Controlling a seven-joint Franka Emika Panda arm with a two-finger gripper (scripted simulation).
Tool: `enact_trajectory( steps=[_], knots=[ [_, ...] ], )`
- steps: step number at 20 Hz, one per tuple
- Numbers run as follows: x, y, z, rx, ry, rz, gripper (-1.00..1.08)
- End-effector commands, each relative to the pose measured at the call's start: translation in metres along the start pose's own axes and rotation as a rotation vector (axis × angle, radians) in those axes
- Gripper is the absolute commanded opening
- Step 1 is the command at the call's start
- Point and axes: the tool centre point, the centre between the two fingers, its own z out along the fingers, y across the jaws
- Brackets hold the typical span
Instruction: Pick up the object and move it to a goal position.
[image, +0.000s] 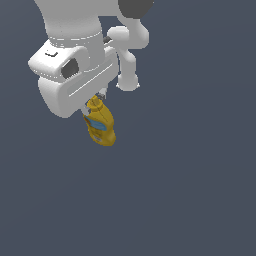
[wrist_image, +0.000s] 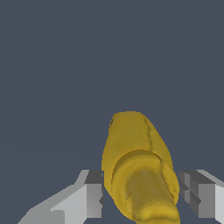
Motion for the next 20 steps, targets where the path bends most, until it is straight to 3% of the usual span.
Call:
enact_trajectory(
  steps=[1, 20],
  knots=[
    [0.001, 0.006, -0.019, -0.008, 0.003, 0.000, -1.00],
    [0.008, 0.037, -0.090, -0.008, 0.003, 0.000, -1.00]
  ],
)
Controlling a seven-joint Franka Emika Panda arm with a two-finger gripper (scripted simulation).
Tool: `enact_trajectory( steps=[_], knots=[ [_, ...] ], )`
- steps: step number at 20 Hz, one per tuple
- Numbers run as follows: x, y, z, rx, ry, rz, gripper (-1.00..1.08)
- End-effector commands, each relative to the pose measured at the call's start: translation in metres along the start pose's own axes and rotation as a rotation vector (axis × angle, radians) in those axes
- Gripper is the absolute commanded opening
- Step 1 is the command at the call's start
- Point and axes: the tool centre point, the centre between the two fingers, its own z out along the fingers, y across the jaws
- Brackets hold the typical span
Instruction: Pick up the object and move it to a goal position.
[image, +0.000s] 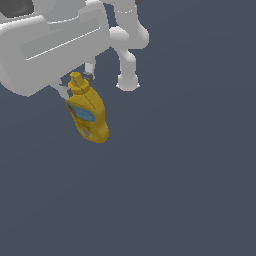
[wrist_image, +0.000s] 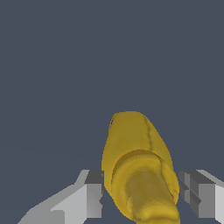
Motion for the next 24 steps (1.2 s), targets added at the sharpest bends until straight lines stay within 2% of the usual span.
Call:
enact_trajectory(
  steps=[1, 24],
  knots=[
    [0.001, 0.003, -0.012, -0.008, 0.003, 0.000, -1.00],
    [0.003, 0.011, -0.030, -0.008, 0.003, 0.000, -1.00]
  ],
)
